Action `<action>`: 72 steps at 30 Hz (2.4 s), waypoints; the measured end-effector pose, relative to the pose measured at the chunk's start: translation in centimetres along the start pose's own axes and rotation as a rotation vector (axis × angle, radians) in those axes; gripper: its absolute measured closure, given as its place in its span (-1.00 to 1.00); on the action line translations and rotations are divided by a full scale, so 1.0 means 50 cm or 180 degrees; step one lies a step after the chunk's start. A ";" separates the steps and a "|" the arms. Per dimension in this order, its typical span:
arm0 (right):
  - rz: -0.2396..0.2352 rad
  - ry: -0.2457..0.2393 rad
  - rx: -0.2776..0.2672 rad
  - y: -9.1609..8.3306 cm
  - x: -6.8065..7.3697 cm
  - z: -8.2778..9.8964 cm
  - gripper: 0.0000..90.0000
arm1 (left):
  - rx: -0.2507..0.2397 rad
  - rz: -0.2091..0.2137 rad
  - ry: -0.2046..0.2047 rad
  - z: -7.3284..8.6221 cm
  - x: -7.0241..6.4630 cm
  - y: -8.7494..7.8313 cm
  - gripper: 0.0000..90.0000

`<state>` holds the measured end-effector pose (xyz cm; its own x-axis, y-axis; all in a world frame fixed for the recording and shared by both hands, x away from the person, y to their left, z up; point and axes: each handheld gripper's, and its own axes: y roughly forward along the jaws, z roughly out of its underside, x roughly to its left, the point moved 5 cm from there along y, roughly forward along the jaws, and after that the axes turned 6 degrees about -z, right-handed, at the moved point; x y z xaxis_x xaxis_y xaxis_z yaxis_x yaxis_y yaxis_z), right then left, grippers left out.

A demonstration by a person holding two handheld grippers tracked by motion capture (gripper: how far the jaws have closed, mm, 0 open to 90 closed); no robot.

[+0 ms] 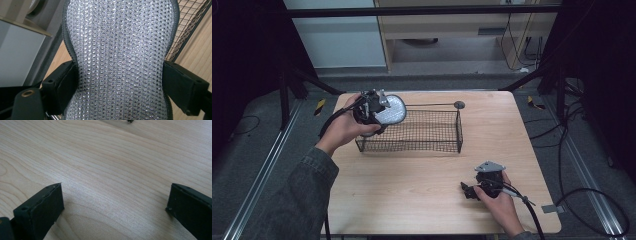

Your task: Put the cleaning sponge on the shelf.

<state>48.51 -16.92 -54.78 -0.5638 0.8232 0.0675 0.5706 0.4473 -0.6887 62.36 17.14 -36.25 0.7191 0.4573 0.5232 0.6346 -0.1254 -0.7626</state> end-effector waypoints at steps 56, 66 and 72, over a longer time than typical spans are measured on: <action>-0.0017 -0.0039 -0.0004 0.002 -0.002 -0.002 -0.98 | -0.0010 -0.0027 0.0412 0.032 -0.019 0.121 -0.66; -0.0019 -0.0035 -0.0001 0.002 -0.001 -0.002 -0.98 | 0.0056 0.0036 0.0372 0.033 -0.013 0.148 -0.68; -0.0020 -0.0035 -0.0001 0.002 -0.001 -0.002 -0.98 | 0.0051 0.0076 0.0326 0.029 -0.016 0.151 -0.73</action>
<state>48.67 -16.89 -54.79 -0.5739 0.8165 0.0638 0.5673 0.4525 -0.6881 66.17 17.11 -42.97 0.7597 0.3619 0.5402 0.6129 -0.1209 -0.7809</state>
